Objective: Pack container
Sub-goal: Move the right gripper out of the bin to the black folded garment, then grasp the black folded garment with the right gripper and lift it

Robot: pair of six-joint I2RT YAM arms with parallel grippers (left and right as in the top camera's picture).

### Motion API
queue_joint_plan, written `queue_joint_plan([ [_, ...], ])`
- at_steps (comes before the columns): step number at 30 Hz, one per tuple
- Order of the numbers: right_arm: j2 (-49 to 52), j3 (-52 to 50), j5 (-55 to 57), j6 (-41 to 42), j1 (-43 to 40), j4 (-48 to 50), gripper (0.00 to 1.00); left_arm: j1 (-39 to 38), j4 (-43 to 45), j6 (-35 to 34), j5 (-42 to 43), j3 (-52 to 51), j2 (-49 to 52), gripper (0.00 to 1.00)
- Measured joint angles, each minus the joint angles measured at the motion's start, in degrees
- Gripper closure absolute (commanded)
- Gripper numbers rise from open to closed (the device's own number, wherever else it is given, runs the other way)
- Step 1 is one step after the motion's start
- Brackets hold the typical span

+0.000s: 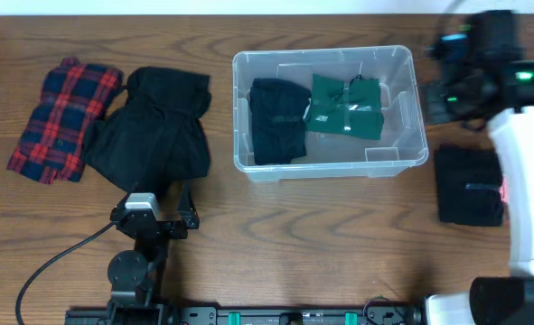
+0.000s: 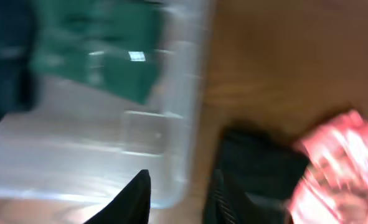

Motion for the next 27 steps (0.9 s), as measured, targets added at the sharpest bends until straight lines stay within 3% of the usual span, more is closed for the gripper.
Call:
queue_joint_plan([
  [7,2.5,-0.3,0.2,6.3,-13.3,0.0,0.62,0.0,0.0,0.0,0.0,0.0,0.0,0.02],
  [15,5.9,-7.4,0.1,9.2,-20.5,4.2,0.53,0.0,0.0,0.0,0.0,0.0,0.0,0.02],
  [24,6.1,-17.9,0.0,10.0,-27.3,5.5,0.37,0.0,0.0,0.0,0.0,0.0,0.0,0.02],
  [27,6.1,-19.9,-0.1,10.8,-30.4,6.1,0.23,0.0,0.0,0.0,0.0,0.0,0.0,0.02],
])
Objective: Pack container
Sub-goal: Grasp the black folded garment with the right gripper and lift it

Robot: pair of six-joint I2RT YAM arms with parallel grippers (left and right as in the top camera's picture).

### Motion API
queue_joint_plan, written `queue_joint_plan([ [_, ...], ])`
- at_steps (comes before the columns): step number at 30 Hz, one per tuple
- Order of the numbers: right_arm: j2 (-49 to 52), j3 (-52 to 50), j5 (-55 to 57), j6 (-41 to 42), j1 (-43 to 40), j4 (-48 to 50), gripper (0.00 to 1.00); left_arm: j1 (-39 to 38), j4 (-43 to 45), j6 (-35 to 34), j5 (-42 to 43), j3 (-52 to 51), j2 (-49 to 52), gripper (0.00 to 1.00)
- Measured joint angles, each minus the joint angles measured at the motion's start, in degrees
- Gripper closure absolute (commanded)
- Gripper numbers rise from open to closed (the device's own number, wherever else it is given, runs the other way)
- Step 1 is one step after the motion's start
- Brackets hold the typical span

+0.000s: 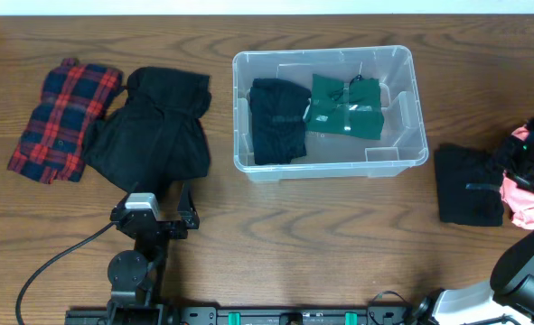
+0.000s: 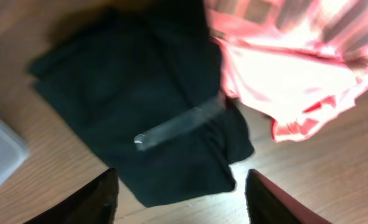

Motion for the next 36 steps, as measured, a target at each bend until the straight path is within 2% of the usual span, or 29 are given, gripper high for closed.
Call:
queue_joint_plan([
  [2,0.0,-1.4,-0.3,0.4,-2.0,1.6,0.15,0.0,0.0,0.0,0.0,0.0,0.0,0.02],
  [4,0.0,-3.2,-0.9,0.4,-4.0,3.3,0.01,0.0,0.0,0.0,0.0,0.0,0.0,0.02],
  [9,0.0,-8.9,-4.7,0.0,-6.5,8.7,0.04,0.0,0.0,0.0,0.0,0.0,0.0,0.02],
  [15,0.0,-14.0,-8.6,-0.4,-6.5,14.7,0.01,0.0,0.0,0.0,0.0,0.0,0.0,0.02],
  [21,0.0,-21.6,-10.0,-1.2,-6.5,24.6,0.02,0.0,0.0,0.0,0.0,0.0,0.0,0.02],
  [24,-0.1,-24.0,-11.7,-1.5,-6.5,28.4,0.13,0.0,0.0,0.0,0.0,0.0,0.0,0.02],
  [28,-0.7,-25.9,-15.1,-1.7,-6.6,31.1,0.58,0.0,0.0,0.0,0.0,0.0,0.0,0.02],
  [30,-0.9,-25.9,-16.4,-1.9,-6.6,31.3,0.73,0.0,0.0,0.0,0.0,0.0,0.0,0.02],
  [32,-1.3,-25.9,-16.9,-1.4,-6.6,31.2,0.83,0.0,0.0,0.0,0.0,0.0,0.0,0.02],
  [36,-1.5,-25.7,-17.3,0.2,-6.6,30.3,0.91,0.0,0.0,0.0,0.0,0.0,0.0,0.02],
])
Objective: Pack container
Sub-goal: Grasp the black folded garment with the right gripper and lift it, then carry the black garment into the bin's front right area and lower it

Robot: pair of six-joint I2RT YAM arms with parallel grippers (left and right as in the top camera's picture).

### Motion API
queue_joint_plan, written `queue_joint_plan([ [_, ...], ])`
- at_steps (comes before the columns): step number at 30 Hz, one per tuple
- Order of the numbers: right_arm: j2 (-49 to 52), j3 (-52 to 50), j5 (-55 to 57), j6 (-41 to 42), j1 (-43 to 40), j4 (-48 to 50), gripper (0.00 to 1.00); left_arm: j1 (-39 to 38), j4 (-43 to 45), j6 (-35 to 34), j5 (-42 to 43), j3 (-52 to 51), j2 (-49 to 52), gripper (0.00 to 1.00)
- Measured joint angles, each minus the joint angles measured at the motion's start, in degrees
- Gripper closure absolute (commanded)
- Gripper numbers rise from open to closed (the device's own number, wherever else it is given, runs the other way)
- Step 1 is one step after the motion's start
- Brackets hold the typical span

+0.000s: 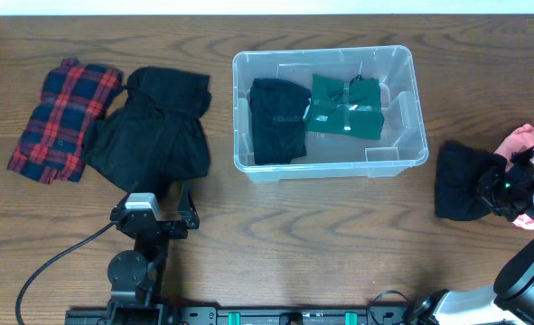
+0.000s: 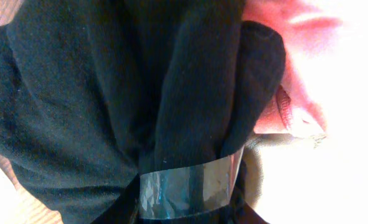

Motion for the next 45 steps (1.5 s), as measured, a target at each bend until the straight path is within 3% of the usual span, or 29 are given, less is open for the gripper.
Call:
queue_joint_plan([
  [7,0.6,3.8,-3.2,1.9,0.8,-4.3,0.97,0.0,0.0,0.0,0.0,0.0,0.0,0.02],
  [14,0.7,22.9,-7.9,0.1,7.6,-11.0,0.99,0.0,0.0,0.0,0.0,0.0,0.0,0.02],
  [19,0.7,37.6,-9.7,-7.5,16.2,-14.2,0.99,0.0,0.0,0.0,0.0,0.0,0.0,0.02],
  [23,0.7,44.3,-11.1,-18.3,25.2,-14.5,0.99,0.0,0.0,0.0,0.0,0.0,0.0,0.02],
  [32,0.7,44.8,-10.8,-48.0,43.0,-20.1,0.99,0.0,0.0,0.0,0.0,0.0,0.0,0.02],
  [38,0.7,41.8,-9.4,-55.5,45.4,-20.9,0.99,0.0,0.0,0.0,0.0,0.0,0.0,0.02],
  [45,0.7,36.7,-8.6,-57.7,45.4,-21.6,0.99,0.0,0.0,0.0,0.0,0.0,0.0,0.02],
])
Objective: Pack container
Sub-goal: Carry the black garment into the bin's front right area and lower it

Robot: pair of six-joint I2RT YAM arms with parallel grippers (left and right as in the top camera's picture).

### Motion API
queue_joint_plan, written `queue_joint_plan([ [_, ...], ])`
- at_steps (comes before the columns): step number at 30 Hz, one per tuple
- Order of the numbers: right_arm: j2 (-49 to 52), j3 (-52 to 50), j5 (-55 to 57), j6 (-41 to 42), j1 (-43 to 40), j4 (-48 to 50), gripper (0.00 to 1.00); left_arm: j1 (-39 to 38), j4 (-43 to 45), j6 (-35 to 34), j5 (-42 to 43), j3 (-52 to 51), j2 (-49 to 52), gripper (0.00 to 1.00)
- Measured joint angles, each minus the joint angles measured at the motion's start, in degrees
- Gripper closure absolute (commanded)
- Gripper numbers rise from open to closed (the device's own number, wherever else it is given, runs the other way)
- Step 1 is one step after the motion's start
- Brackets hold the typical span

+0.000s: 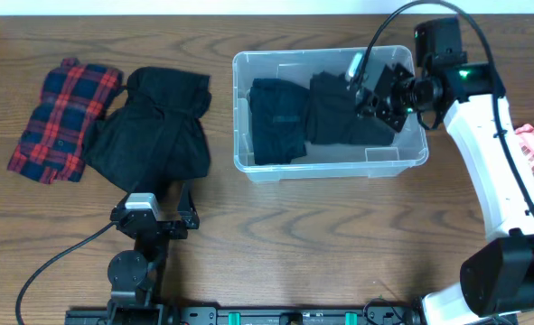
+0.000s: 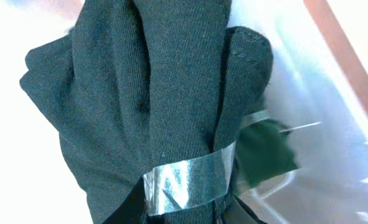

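A clear plastic container (image 1: 330,168) stands mid-table with a folded black garment (image 1: 277,117) in its left half. My right gripper (image 1: 375,95) is shut on a bundled black garment (image 1: 339,113) and holds it over the container's right half. In the right wrist view the bundle (image 2: 165,93) fills the frame, bunched between the fingers at the bottom, where my right gripper (image 2: 184,208) clamps a clear tape band (image 2: 187,180). A green garment (image 2: 264,149) peeks out beneath it in the bin. My left gripper (image 1: 183,206) rests near the front left edge.
A pink garment lies at the right table edge. At the left lie a red plaid garment (image 1: 63,117) and a spread black garment (image 1: 154,131). A black cable (image 1: 50,271) runs from the left arm's base.
My right gripper, shut on the black bundle on the table right of the container, now holds it over the container's right half. The pink garment stays on the table.
My right gripper was open by the container's right wall. Then it stood open above the black garment lying beside the pink one. Then it was shut on that garment, bunching it. Now the bundle is over the green garment in the container.
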Motion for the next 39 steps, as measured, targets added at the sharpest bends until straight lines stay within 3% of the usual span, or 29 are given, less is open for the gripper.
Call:
queue_joint_plan([
  [13,0.0,-11.8,0.2,-1.7,0.0,6.2,0.99,0.0,0.0,0.0,0.0,0.0,0.0,0.02],
  [39,0.0,-20.3,0.2,-1.9,0.0,12.8,0.99,0.0,0.0,0.0,0.0,0.0,0.0,0.02],
])
